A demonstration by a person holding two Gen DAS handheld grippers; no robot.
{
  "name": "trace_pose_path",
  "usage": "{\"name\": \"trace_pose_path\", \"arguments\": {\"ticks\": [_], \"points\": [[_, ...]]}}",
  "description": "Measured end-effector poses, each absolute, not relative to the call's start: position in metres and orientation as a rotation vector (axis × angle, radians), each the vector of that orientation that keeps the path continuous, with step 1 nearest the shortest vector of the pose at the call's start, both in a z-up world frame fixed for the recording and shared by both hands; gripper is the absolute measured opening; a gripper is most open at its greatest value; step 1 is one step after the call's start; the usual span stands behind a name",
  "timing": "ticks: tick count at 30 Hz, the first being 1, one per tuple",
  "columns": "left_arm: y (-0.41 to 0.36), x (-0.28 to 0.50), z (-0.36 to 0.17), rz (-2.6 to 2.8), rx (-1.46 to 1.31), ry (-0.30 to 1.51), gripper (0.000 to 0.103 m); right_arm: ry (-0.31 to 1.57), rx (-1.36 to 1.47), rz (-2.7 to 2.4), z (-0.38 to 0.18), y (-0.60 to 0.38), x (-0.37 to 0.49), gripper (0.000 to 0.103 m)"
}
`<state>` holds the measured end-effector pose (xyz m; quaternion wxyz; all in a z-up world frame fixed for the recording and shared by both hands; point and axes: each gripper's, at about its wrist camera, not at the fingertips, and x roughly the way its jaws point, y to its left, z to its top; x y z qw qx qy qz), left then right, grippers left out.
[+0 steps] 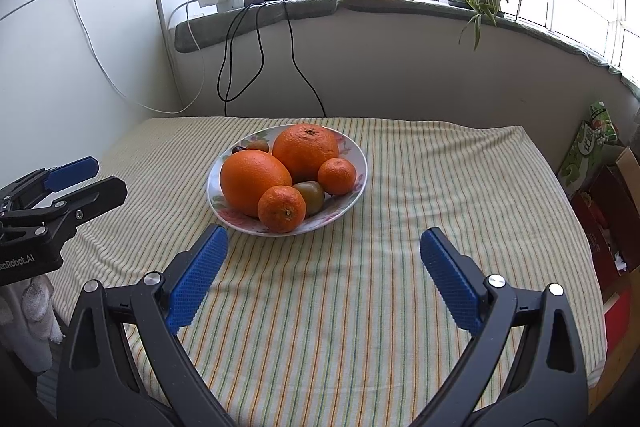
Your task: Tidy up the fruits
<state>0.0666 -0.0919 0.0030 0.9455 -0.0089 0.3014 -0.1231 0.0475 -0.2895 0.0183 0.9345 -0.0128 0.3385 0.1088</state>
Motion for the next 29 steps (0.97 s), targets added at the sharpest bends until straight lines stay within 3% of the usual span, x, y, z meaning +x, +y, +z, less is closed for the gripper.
{"name": "trace_pose_path", "arguments": {"ticks": [29], "points": [[-0.0875, 0.067, 0.0036, -0.247, -0.026, 0.606, 0.081, 0.693, -0.042, 0.238, 0.0182, -0.2816, 0.049, 0.099]]}}
